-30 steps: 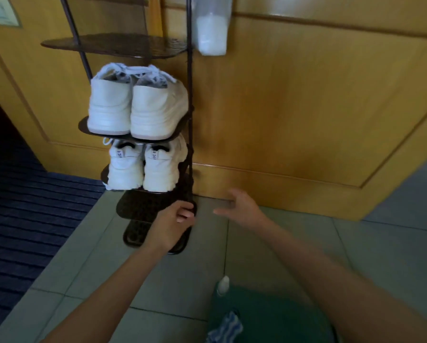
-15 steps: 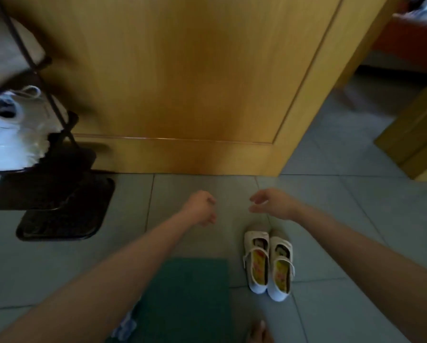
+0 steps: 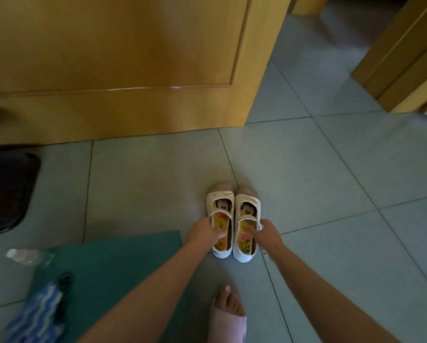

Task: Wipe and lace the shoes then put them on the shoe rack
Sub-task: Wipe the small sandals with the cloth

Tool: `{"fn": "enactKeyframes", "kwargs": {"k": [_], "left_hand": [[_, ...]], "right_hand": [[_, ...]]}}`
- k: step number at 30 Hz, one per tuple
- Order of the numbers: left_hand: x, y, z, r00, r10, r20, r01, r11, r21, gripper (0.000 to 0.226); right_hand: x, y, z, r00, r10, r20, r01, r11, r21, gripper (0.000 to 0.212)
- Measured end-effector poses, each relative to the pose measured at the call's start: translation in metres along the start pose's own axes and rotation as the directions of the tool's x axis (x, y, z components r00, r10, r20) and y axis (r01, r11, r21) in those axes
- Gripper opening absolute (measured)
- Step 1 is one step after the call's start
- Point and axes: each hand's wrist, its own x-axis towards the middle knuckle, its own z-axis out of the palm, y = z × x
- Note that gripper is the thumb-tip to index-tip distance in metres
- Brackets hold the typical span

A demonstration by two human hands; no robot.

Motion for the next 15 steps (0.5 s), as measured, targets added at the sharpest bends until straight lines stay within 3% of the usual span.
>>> {"fn": "enactKeyframes", "kwargs": {"k": [8, 15], "left_hand": [[0.024, -0.013, 0.022, 0.994, -0.038, -0.106, 0.042, 0.999, 0.034, 0.057], [0.032, -0.019, 0.044, 0.983, -0.039, -0.178, 0.038, 0.999, -0.006, 0.050]], "right_hand": [[0.014, 0.028, 0.031, 0.991, 0.124, -0.055, -0.110, 0.972, 0.207, 0.063], [0.023, 0.028, 0.052, 0.985, 0.132, -0.113, -0.109, 0.976, 0.187, 0.084]]}}
